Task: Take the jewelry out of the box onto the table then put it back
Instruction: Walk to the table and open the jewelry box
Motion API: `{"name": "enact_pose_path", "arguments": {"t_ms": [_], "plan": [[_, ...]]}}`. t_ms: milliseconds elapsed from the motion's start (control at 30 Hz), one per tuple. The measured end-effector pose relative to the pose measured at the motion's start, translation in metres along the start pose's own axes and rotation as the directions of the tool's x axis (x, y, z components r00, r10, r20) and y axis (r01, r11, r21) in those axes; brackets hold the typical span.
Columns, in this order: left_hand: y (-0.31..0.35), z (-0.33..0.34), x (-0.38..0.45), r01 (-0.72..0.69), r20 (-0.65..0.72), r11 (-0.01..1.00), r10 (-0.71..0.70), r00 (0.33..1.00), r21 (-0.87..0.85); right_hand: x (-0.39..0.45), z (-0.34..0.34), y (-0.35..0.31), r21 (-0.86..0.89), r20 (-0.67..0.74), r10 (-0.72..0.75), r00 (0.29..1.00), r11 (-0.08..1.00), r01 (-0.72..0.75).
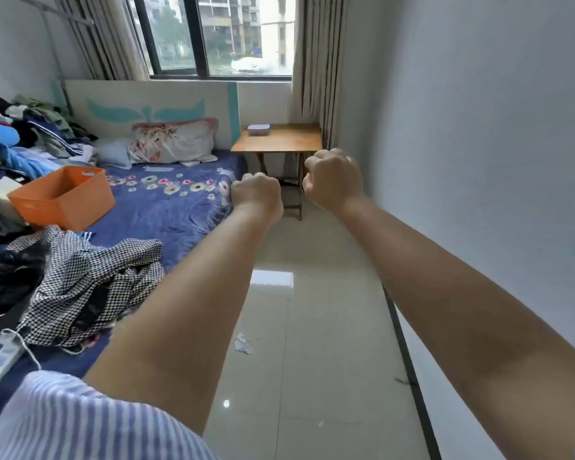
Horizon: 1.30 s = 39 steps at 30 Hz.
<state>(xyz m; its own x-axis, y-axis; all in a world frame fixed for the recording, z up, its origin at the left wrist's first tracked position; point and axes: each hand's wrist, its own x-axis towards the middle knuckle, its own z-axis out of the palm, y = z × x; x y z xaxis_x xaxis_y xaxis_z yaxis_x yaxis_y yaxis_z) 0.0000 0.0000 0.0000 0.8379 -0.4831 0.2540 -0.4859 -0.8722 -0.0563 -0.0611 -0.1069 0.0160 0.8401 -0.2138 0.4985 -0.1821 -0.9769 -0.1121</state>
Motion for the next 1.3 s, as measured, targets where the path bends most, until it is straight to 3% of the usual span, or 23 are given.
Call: {"name": "enact_pose_path", "arguments": {"t_ms": [200, 367, 767, 1000, 1300], "plan": [[-0.023, 0.081, 0.133, -0.001, 0.116, 0.998, -0.007, 0.993, 0.065, 0.111, 0.117, 0.036, -0.012, 0.125, 0.015, 0.992, 1.000, -0.013], [-0.048, 0.131, 0.287, 0.019, 0.140, 0.992, -0.036, 0.989, 0.127, 0.237, 0.203, 0.071, 0.016, 0.115, 0.033, 0.993, 0.999, -0.035], [-0.058, 0.243, 0.623, -0.058, 0.195, 0.998, 0.049, 0.979, 0.038, 0.538, 0.386, 0.183, 0.007, 0.197, 0.056, 0.979, 0.998, -0.058], [-0.077, 0.308, 0.819, 0.015, 0.233, 1.000, -0.014, 0.972, -0.005, 0.720, 0.497, 0.242, 0.094, 0.229, -0.031, 0.973, 0.996, 0.009], [-0.147, 0.414, 1.045, 0.070, 0.258, 0.997, -0.074, 0.963, 0.024, 0.936, 0.650, 0.268, 0.153, 0.306, -0.045, 0.951, 0.988, -0.003]]}}
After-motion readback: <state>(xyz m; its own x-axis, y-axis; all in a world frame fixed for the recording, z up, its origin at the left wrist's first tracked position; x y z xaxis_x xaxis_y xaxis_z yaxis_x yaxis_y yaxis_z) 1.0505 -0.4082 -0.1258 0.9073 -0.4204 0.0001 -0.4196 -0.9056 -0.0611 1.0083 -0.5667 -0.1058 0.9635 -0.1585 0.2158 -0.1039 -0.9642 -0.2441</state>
